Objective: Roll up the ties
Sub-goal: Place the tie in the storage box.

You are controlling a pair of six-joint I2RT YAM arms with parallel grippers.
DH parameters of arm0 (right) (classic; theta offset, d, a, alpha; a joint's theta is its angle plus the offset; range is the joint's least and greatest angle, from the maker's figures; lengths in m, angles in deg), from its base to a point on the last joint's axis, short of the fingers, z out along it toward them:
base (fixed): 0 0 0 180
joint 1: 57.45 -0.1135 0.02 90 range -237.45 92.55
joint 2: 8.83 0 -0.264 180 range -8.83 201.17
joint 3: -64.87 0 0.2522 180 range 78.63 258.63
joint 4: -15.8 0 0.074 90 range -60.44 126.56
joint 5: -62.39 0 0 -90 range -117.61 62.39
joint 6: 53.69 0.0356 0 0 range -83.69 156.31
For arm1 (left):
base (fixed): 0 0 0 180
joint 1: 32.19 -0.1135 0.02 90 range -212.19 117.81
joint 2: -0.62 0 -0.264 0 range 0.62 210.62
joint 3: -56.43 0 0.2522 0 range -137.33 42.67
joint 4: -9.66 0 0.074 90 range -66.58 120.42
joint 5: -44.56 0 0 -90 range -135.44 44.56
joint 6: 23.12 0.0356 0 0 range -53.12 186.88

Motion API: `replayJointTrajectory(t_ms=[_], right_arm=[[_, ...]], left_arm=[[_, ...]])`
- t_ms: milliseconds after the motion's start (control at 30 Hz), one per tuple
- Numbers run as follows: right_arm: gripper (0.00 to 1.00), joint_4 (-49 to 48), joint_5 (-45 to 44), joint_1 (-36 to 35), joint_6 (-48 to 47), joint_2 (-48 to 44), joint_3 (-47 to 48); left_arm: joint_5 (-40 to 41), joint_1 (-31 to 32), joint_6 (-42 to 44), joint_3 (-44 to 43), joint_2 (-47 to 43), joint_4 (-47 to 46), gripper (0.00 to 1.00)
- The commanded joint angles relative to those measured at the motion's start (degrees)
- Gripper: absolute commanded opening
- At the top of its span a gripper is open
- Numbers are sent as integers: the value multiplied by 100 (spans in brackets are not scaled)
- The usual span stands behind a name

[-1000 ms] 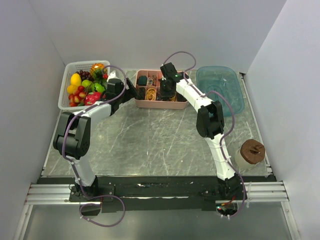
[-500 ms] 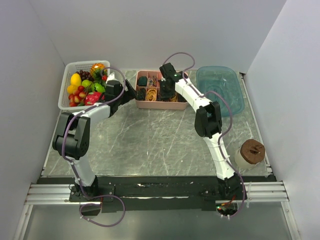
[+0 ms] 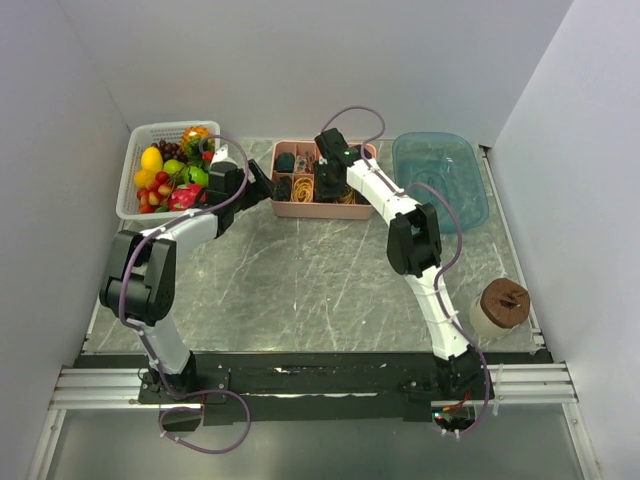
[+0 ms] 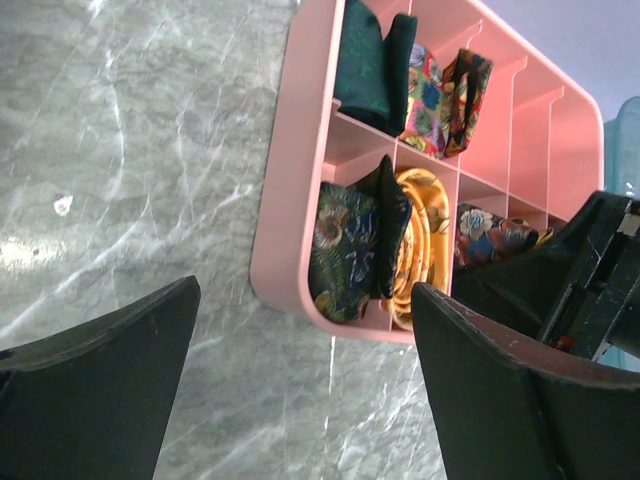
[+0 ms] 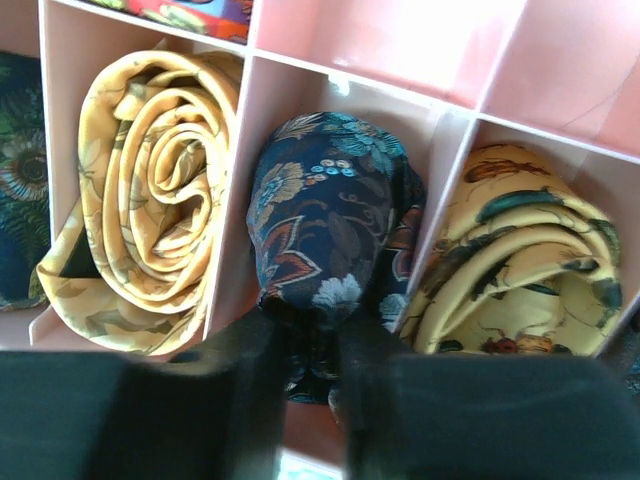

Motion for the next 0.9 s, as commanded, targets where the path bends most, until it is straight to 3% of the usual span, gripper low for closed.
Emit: replayJointTrajectory(t_ms=[0, 67, 467, 867], right_arm=[[43, 246, 70, -179, -115, 143, -265], [53, 61, 35, -179, -124, -76, -468], [76, 78, -44, -188, -177, -946, -777], [82, -245, -80, -170, -159, -1746, -1093]], left_arm=[[-113, -11, -5, 97, -297, -249, 93], [-131, -11, 13, 141, -332, -275, 93], [-236, -11, 57, 264, -446, -398, 93], [-228, -11, 101, 361, -552, -434, 94]])
